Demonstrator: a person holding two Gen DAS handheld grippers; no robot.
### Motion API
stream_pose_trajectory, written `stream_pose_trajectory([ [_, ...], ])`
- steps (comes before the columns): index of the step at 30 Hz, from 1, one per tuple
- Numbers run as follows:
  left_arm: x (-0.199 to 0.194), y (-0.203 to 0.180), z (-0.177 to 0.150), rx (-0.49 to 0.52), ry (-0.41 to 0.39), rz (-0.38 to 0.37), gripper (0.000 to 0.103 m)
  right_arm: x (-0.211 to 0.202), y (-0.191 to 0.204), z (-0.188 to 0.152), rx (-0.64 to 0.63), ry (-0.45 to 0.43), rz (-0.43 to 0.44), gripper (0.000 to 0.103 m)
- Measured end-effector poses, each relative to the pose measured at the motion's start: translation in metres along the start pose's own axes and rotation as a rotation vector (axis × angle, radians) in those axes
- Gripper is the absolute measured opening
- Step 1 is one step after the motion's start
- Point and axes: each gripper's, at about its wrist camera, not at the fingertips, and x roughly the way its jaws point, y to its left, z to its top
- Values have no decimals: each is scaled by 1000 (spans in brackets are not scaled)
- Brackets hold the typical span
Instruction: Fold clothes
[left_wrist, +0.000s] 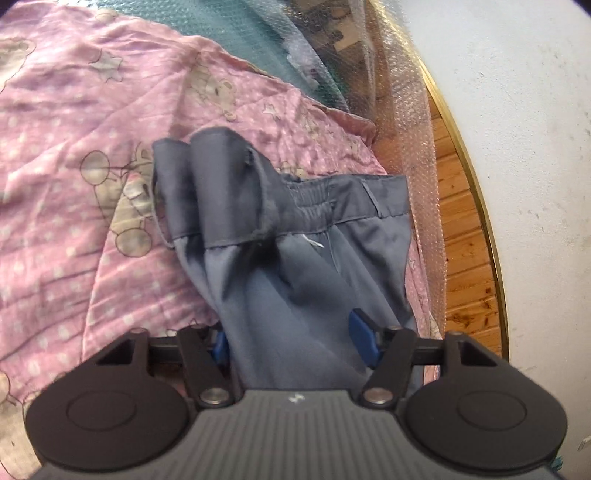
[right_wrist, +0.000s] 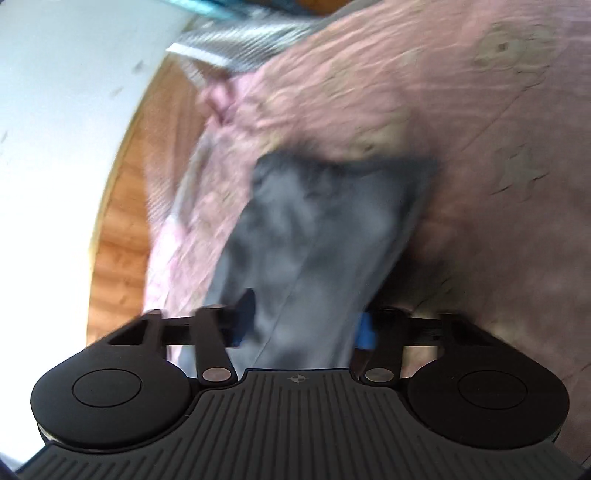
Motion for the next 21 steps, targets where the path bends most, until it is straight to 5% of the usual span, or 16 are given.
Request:
stream_pose_trajectory([
  [1,-1,3,1,-14,1,1,10,4,2,1,-20,10,-31,4],
  [3,-5,4,4,-23,-4,-11,8,-2,15,1,-89,-4,-45,2],
  [8,-48,-33,5,-23,-49,-186,6,-50,60,4,-159,-86,48,0],
  [16,-160,-153,47,21,-183,-402,4,-151,148,21,-245,-155,130,0],
  [18,-168,-196,70,36,-211,-382,5,-158,175,35,-287,-137,132,0],
  [21,-123,-253,102,48,-179,-240,5,-139,218,51,-371,-67,108,0],
])
